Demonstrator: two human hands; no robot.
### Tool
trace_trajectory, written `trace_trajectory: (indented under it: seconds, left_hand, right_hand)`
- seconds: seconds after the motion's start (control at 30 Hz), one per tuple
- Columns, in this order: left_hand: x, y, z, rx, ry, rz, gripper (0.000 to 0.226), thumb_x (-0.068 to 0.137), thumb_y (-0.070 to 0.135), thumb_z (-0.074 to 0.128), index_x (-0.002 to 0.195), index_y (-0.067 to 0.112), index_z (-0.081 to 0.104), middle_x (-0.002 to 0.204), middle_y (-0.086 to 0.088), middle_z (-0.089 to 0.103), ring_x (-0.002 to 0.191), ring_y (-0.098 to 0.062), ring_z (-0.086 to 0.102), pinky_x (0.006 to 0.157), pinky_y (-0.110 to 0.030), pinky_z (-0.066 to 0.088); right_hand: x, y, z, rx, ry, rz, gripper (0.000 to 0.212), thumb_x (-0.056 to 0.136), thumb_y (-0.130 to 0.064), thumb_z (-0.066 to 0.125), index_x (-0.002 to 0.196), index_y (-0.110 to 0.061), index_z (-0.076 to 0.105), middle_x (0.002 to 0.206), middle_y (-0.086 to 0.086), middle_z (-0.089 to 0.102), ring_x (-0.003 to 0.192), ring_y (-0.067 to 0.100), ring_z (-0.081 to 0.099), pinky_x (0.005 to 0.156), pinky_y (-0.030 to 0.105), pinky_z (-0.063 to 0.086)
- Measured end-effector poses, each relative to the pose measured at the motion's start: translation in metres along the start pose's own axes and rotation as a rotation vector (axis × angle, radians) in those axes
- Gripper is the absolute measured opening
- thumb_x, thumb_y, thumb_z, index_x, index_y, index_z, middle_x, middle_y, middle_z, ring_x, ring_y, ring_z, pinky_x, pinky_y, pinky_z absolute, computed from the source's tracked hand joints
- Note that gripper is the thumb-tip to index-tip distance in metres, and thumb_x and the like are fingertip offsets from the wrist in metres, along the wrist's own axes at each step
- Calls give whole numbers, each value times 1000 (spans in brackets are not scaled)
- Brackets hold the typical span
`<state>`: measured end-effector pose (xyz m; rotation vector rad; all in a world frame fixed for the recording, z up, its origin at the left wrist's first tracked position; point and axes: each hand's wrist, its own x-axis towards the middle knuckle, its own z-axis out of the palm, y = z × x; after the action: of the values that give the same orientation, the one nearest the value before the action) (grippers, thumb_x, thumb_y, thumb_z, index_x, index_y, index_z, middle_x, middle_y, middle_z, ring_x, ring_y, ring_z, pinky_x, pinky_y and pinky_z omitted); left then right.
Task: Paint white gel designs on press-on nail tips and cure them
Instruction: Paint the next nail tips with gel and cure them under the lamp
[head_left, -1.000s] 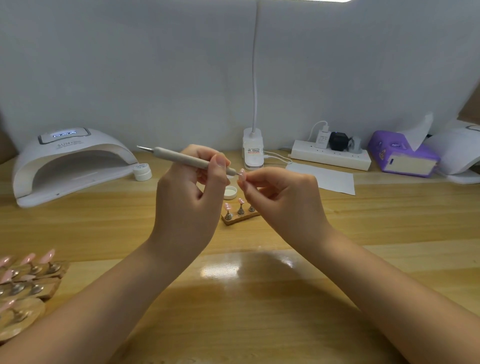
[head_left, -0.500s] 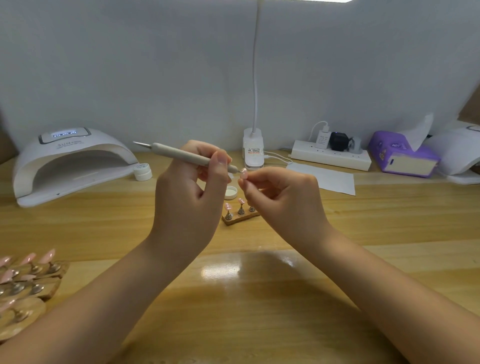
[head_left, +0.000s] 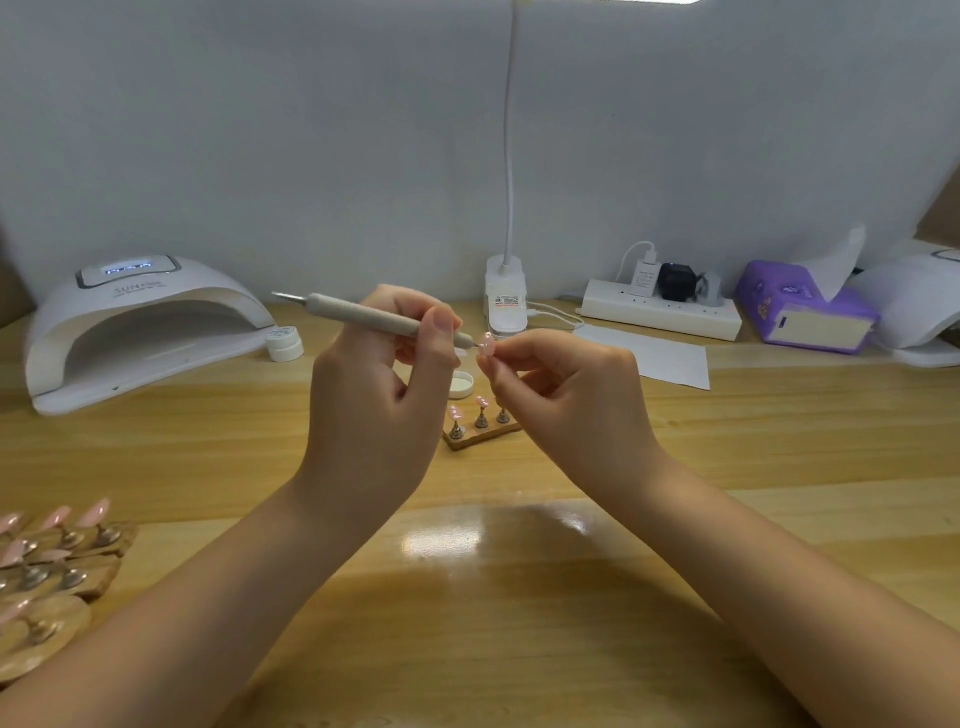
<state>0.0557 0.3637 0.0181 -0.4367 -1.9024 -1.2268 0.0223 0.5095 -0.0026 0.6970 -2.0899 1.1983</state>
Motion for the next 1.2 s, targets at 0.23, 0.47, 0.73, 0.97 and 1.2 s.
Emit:
trace_trajectory:
  seconds: [0.23, 0.47, 0.73, 0.97, 1.2]
  left_hand:
    - [9, 6, -4, -241, 158, -75, 16, 99, 23, 43, 88, 24, 54, 74, 17, 63, 71, 0, 62, 69, -12, 45]
    - [9, 7, -4, -287, 159, -99, 16, 99, 20, 43, 87, 22, 54, 72, 18, 62, 71, 1, 61, 68, -11, 45]
    - [7, 6, -3, -288, 157, -123, 17, 100, 20, 43, 88, 22, 54, 76, 12, 61, 72, 2, 62, 68, -11, 46]
    - [1, -5, 3, -309, 153, -247, 19, 102, 19, 45, 87, 20, 56, 72, 13, 64, 69, 1, 62, 66, -10, 46]
    - [-5, -21, 7, -318, 136, -331, 18, 101, 19, 46, 87, 20, 57, 74, 10, 66, 69, 1, 62, 66, -13, 48]
  right_hand:
    - [2, -3, -5, 16, 97, -50, 12, 89, -16, 68, 97, -10, 74, 80, -5, 71, 67, 13, 70, 60, 37, 57]
    - [1, -3, -4, 28, 121, -95, 13, 90, -13, 66, 99, -7, 73, 84, 0, 72, 67, 17, 70, 59, 37, 57]
    - [1, 5, -3, -11, 94, -74, 13, 90, -16, 66, 99, -8, 73, 81, -2, 72, 68, 12, 70, 62, 36, 57]
    - [1, 36, -4, -51, -52, 327, 5, 90, -28, 66, 87, -30, 69, 77, -14, 68, 73, 9, 66, 74, 43, 56]
    - [-6, 55, 1, -228, -140, 423, 13, 87, -40, 65, 85, -30, 73, 61, -10, 55, 58, 6, 47, 57, 26, 34]
